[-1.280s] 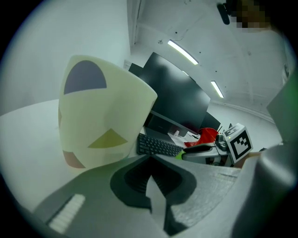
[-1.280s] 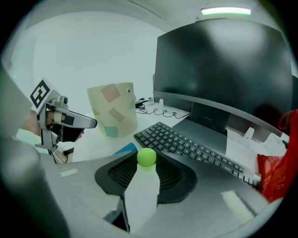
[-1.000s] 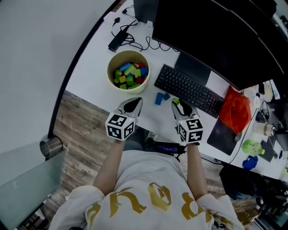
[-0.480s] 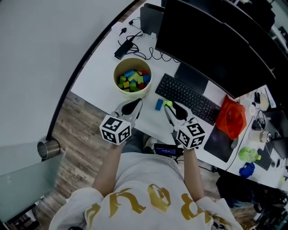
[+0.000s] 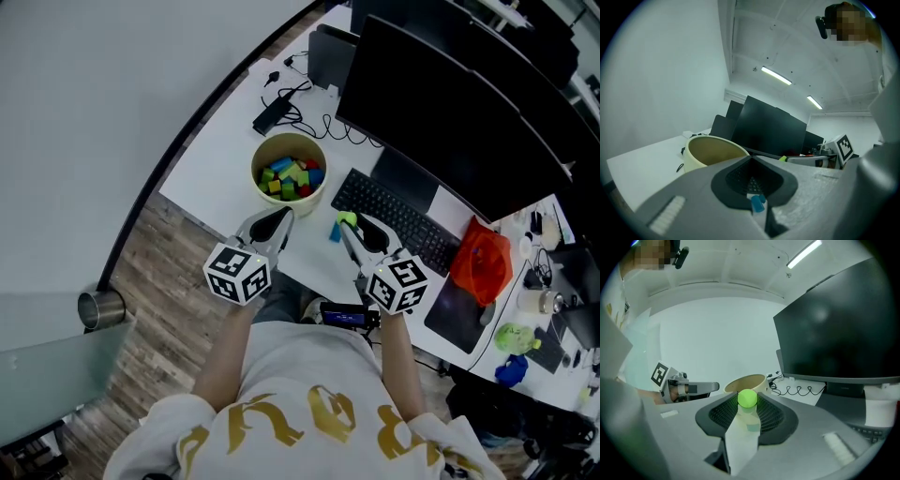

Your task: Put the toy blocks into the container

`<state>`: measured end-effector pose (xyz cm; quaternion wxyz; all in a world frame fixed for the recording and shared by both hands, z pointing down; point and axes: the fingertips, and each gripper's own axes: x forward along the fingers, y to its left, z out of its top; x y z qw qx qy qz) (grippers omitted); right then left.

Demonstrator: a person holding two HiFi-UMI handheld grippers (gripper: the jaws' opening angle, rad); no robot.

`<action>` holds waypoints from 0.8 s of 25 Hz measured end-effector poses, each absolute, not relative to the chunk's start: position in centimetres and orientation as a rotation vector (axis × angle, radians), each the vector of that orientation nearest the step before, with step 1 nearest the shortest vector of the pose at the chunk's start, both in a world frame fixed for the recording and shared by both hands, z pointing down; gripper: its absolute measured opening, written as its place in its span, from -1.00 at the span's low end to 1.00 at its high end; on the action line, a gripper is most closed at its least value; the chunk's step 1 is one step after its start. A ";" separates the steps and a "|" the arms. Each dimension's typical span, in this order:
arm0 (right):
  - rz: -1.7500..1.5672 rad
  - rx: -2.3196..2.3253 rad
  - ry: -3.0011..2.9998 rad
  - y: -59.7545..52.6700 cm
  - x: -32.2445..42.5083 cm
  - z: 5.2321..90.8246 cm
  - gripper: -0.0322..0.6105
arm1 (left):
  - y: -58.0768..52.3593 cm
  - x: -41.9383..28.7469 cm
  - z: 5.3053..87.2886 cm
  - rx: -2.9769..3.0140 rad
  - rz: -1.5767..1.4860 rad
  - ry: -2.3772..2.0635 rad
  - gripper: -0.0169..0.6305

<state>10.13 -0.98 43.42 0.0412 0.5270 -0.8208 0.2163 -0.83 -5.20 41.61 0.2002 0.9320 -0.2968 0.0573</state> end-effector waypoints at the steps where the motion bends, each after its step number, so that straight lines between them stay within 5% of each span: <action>1: 0.657 1.610 -2.521 -1.3 10.0 43.1 -0.42 | -5.4 -1.1 41.3 2.606 0.153 -0.839 -0.93; 20: 0.545 1.500 -2.611 -8.8 5.9 40.7 -0.42 | -12.0 -5.0 39.2 2.577 0.066 -0.952 -0.93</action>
